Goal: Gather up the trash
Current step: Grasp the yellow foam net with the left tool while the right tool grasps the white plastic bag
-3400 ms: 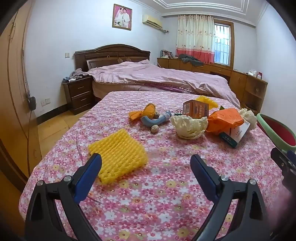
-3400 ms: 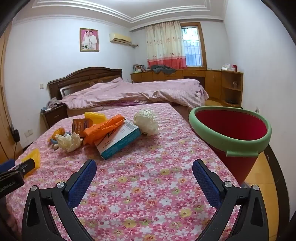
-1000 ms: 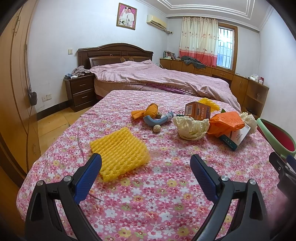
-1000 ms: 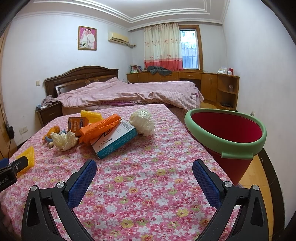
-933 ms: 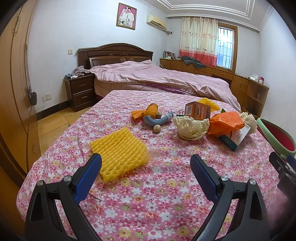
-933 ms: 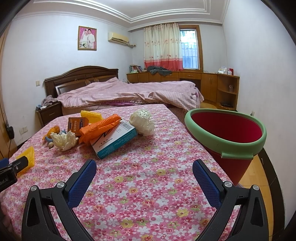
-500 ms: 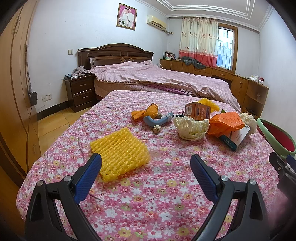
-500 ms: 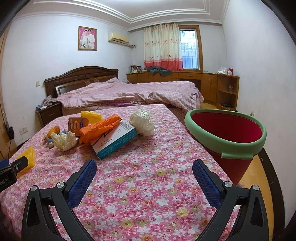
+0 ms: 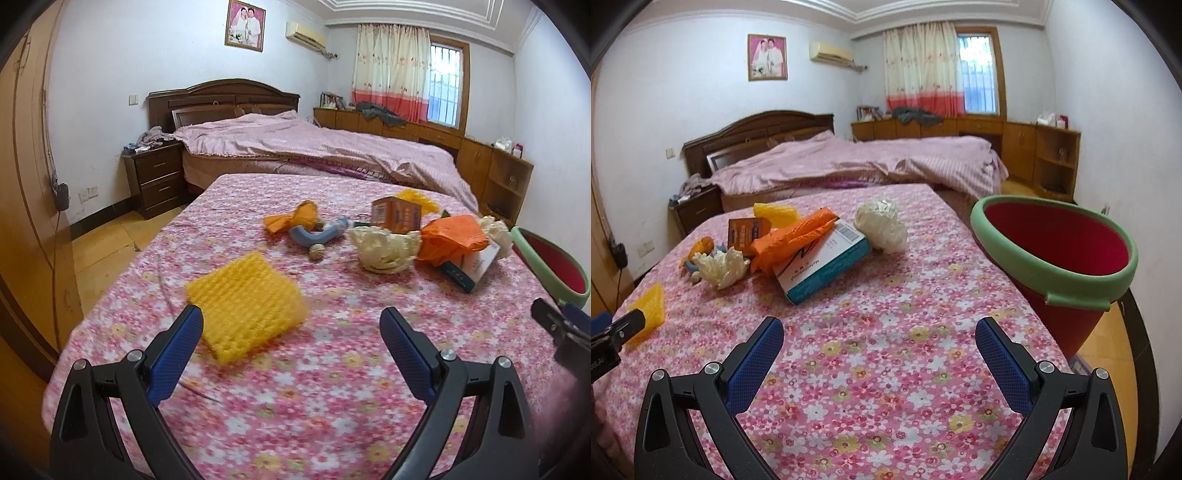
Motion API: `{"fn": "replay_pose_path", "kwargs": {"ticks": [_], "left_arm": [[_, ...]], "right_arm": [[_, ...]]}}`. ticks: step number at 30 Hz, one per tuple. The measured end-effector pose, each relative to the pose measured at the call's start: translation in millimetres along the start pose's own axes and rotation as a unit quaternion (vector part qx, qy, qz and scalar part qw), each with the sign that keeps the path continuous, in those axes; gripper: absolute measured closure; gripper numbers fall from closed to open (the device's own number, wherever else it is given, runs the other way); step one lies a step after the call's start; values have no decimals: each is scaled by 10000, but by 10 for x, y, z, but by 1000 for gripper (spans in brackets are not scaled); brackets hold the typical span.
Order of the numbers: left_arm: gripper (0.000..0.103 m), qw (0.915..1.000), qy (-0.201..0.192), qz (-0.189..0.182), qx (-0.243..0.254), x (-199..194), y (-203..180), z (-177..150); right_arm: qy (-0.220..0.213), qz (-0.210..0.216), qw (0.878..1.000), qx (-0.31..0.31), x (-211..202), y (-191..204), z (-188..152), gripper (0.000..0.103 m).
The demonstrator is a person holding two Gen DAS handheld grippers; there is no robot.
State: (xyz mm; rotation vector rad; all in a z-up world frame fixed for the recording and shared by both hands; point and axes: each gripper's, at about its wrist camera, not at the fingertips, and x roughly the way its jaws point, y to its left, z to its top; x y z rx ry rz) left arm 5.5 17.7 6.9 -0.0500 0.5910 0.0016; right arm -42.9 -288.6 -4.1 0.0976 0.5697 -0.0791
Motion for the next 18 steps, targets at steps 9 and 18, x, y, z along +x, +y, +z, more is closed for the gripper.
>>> {"fn": "replay_pose_path", "kwargs": {"ticks": [9,18], "left_arm": [[11,9978,655,-4,-47,274,261,203],[31,9929,1188,-76,-37,637,282,191]], "right_arm": [[415,309,9985,166,94,-5,305,0],[1038,632,9925,-133,296,125,482,0]]}}
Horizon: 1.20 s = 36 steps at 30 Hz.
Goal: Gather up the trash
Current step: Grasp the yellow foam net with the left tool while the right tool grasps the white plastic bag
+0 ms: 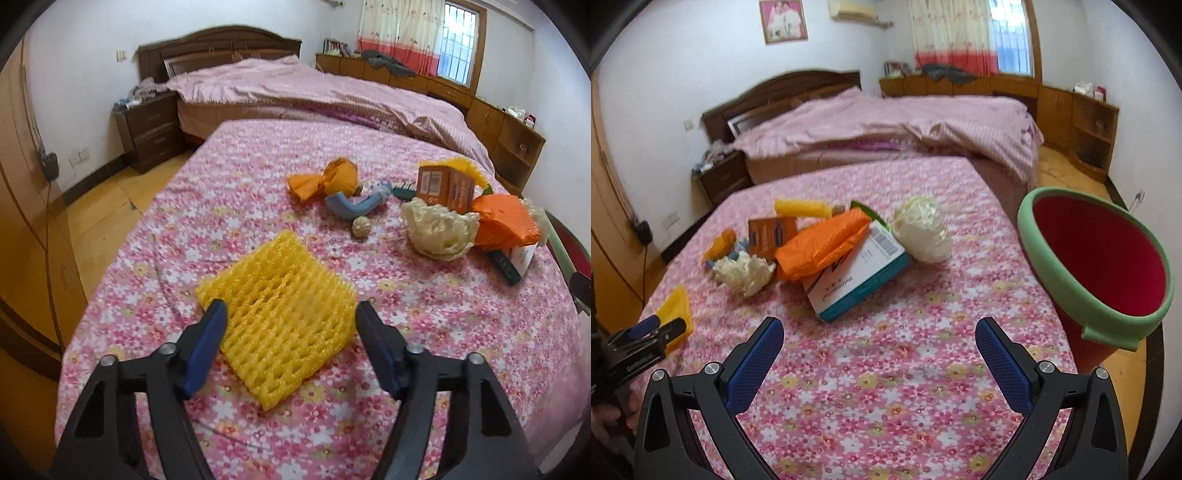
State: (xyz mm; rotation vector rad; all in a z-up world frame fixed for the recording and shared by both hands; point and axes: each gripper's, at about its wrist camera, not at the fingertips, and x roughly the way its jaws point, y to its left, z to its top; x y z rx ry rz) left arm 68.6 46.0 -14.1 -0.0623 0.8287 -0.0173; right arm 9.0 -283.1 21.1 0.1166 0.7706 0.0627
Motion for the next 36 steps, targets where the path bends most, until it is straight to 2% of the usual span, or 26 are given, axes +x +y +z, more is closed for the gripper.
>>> {"fn": "replay_pose_path", "kwargs": {"ticks": [3,6,12,13,17,19,21,23,24,26,29,32,36], "left_arm": [[37,10000,-60,-56,-28,23,22,12],[52,9998,-85,-154,37,40,45,31],[88,9978,-121,-646,-49,94,114,141],[91,9967,-117,-792,-97,102,114,166],[92,9930,-297,-1143,-90,76,24,297],[92,9909,-372,-1295,-78,60,-15,368],[92,9878,-461,-1487,-62,54,-55,438],[92,9852,-470,-1649,-16,62,-97,480],[92,9842,-452,-1712,25,76,-119,499],[92,9826,-408,-1811,104,103,-176,515],[92,9817,-379,-1857,181,119,-239,519],[92,9813,-441,-1865,193,47,-241,503],[92,9812,-526,-1845,195,-104,-255,491]], "right_arm": [[144,-145,9998,46,59,0,58,0],[233,-146,9993,244,128,-44,143,0],[178,-461,9977,470,254,-182,423,0],[129,-508,9974,492,266,-204,472,0],[70,-709,9960,543,365,-267,625,1],[98,-772,9951,615,429,-291,672,8],[159,-820,9941,692,508,-325,701,25],[282,-770,9931,844,603,-369,713,36],[328,-707,9927,917,631,-393,712,40],[439,-455,9924,1055,706,-426,694,40],[458,-186,9926,1108,747,-398,679,59],[394,-128,9941,999,710,-321,701,79],[353,-123,9955,867,621,-243,722,83]]}}
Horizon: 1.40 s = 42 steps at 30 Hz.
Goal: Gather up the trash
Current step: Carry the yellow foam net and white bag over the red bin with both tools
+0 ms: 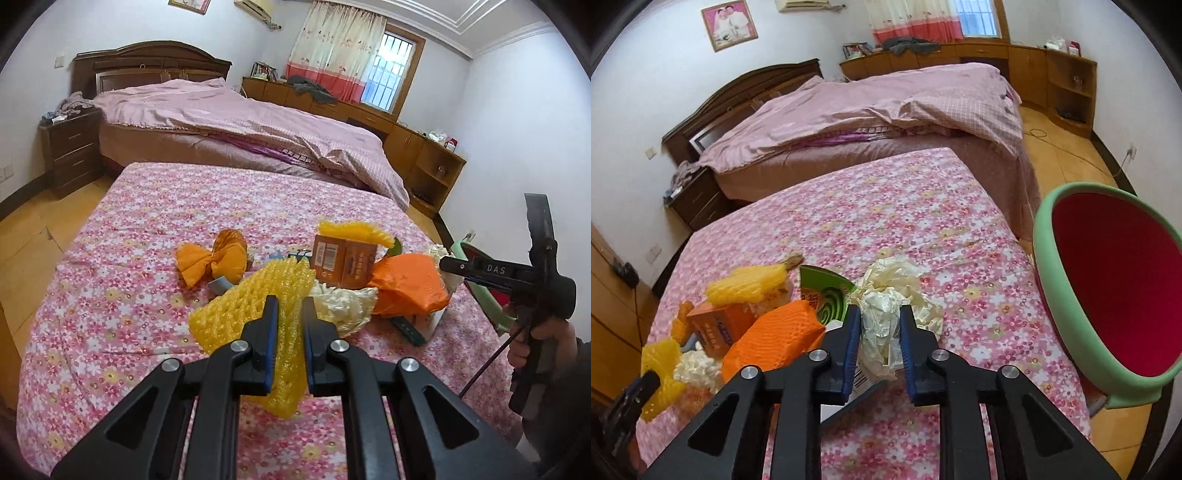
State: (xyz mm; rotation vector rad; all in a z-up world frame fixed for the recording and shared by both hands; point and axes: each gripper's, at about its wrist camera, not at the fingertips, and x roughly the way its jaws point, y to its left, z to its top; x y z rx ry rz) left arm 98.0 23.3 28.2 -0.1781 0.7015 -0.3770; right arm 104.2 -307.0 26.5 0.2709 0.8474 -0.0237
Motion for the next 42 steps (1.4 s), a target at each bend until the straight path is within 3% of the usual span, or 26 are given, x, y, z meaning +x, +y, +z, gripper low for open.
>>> {"fn": "replay_pose_path", "kwargs": {"ticks": [10,20,31,42], "left_arm": [[92,9993,-328,-36,181,-426,-351,55],[92,9975,-240,-403,520,-547,-916,183],[92,9918,-114,-861,936,-379,-1671,384],[92,9813,177,-1286,1424,195,-2601,449]], "right_arm": [[-590,167,9980,172,-647,-147,-84,83],[-1129,278,9929,253,-1290,-360,-139,83],[-1602,120,9861,426,-1788,-817,-127,83],[-1528,6,9830,1020,-1752,-1544,-192,83]]}}
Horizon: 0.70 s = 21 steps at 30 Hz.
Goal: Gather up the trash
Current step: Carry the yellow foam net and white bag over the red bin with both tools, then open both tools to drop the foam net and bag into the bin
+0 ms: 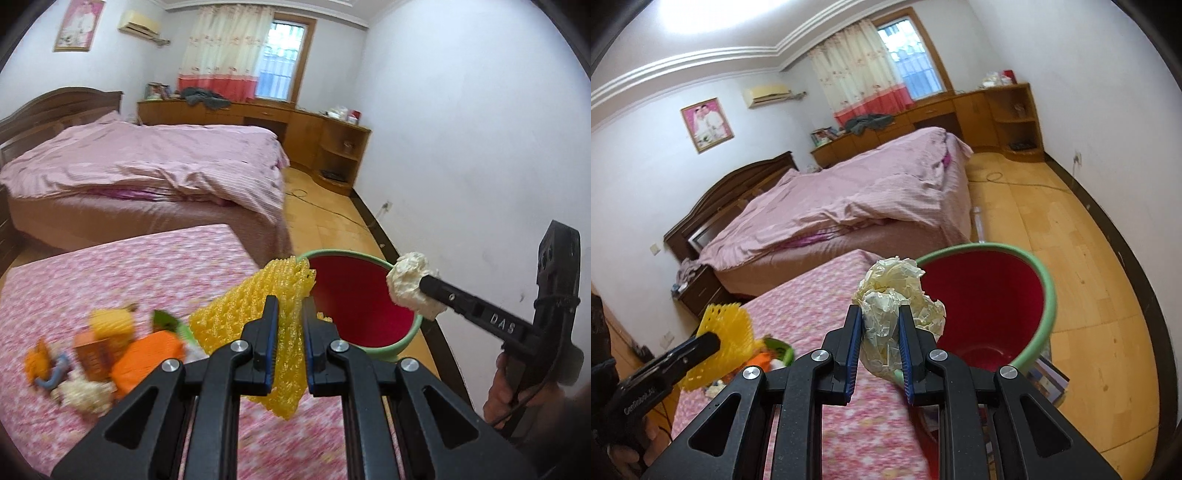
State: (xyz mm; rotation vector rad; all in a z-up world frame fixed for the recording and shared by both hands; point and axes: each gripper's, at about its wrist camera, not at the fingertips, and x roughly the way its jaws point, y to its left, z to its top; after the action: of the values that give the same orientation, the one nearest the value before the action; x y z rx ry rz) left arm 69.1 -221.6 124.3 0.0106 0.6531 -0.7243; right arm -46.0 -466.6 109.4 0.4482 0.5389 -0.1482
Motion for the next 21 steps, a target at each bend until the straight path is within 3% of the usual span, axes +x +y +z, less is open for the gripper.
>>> {"fn": "replay_pose_path", "kwargs": {"ticks": [10,19,21], "left_arm": [[92,9982,464,-357,142,893,-318,16],[91,9960,713,-467,253,1389,-466,-4],[80,9960,702,-438,334,1410,-510,-16]], "right_arm": [[75,-498,9986,182,224,-519,-60,83],[235,-545,9972,455,411,-830,-119,82],[264,-541,9970,479,438,-846,-138,81]]}}
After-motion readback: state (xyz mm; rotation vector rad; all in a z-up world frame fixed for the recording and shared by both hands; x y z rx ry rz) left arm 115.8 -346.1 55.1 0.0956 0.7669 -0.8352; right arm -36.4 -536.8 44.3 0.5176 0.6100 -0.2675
